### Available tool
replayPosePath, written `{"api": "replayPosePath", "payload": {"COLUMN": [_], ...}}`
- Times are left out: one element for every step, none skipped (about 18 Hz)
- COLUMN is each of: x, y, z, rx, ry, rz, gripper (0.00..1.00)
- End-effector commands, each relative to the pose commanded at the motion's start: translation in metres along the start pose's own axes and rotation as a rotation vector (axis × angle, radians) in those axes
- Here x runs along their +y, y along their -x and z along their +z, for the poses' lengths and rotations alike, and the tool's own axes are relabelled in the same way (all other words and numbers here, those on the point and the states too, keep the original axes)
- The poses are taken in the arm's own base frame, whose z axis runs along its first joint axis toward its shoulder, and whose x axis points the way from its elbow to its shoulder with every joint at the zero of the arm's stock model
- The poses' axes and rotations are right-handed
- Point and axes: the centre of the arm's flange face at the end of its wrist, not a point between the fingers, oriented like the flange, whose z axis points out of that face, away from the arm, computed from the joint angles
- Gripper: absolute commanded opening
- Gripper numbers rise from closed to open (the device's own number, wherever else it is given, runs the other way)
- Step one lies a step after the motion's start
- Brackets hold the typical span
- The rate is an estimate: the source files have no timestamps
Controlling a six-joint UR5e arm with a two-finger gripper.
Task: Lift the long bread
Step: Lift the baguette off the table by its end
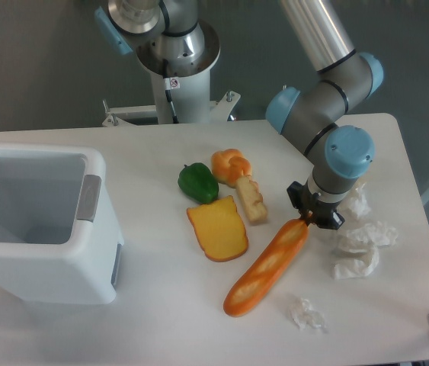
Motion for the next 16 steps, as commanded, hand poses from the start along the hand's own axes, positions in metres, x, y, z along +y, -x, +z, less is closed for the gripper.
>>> {"api": "replayPosePath", "payload": {"x": [0.000,-0.001,-0.001,-0.001,-0.001,-0.003,-0.004,-0.006,-0.005,-0.006,-0.007,-0.010,-0.012,-0.013,-0.014,-0.015], "y": [0.001,0.003,0.003,0.004,0.002,0.001,-0.001,-0.005,-0.009,-0.012,-0.014,-0.017,-0.022,-0.024,-0.028,-0.032], "z": [-0.004,-0.008,-0.014,-0.017,-0.023,-0.032,-0.042,-0.053,-0.069,-0.077,-0.083,-0.090,-0.102,-0.107,-0.113,-0.121], "rx": [0.001,0.002,-0.001,-0.003,-0.007,-0.012,-0.016,-0.009,-0.007,-0.002,0.006,0.011,0.010,0.013,0.014,0.008], "ry": [0.000,-0.001,-0.002,-0.003,-0.009,-0.025,-0.044,-0.071,-0.085,-0.090,-0.095,-0.104,-0.116,-0.127,-0.139,-0.152], "rz": [-0.011,-0.020,-0.025,-0.026,-0.026,-0.026,-0.027,-0.027,-0.030,-0.033,-0.044,-0.056,-0.067,-0.067,-0.067,-0.067], "gripper": [0.00,0.00,0.00,0.00,0.00,0.00,0.00,0.00,0.00,0.00,0.00,0.00,0.00,0.00,0.00,0.00]}}
